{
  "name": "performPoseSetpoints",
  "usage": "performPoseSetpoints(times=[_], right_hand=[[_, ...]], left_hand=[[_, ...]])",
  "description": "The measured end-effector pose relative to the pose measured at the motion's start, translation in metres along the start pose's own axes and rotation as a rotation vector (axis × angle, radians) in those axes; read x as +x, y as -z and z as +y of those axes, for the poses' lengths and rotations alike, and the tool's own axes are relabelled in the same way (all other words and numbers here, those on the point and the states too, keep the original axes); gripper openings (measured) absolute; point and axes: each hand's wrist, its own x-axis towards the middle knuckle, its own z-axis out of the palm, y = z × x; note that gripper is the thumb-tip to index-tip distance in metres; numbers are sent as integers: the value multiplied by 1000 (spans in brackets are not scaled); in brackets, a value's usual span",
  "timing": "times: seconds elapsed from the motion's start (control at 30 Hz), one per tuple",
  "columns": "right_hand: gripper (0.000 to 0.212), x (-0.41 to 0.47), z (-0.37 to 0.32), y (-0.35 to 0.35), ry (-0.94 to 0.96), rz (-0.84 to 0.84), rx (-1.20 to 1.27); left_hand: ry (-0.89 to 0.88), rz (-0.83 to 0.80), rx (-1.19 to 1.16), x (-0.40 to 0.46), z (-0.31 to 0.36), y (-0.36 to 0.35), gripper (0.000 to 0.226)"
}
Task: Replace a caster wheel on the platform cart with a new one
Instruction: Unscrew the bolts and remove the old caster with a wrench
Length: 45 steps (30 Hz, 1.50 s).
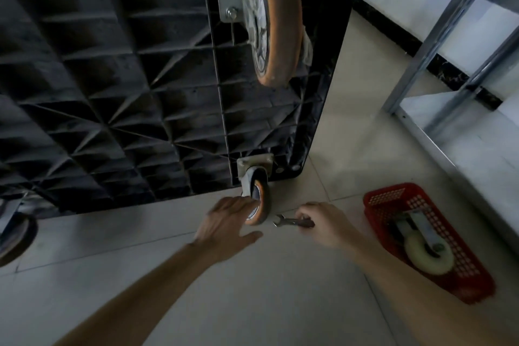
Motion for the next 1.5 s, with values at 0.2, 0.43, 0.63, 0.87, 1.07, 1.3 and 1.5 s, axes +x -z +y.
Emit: performPoseSetpoints(times=[0.2,0.43,0.63,0.87,1.07,1.3,1.5], right_hand=[[5,-8,24,-50,17,12,-55],[19,-4,29,-63,30,-65,-101],[32,-1,30,-37,37,2,-133],[38,-4,15,65,93,296,-263],[47,-23,-10,175,114,461,-306],[43,-39,-39,306,120,633,-302],[35,-25,-90,359,192,777,-204]], left_hand=[[54,2,-15,10,13,-30,59],[15,116,69,15,17,-36,57],[-57,208,93,24,16,-2,62],[-78,230,95,41,41,76,65],[-270,338,92,54,100,152,57],[-325,494,65,77,160,268,55],[-233,611,118,84,151,349,48]])
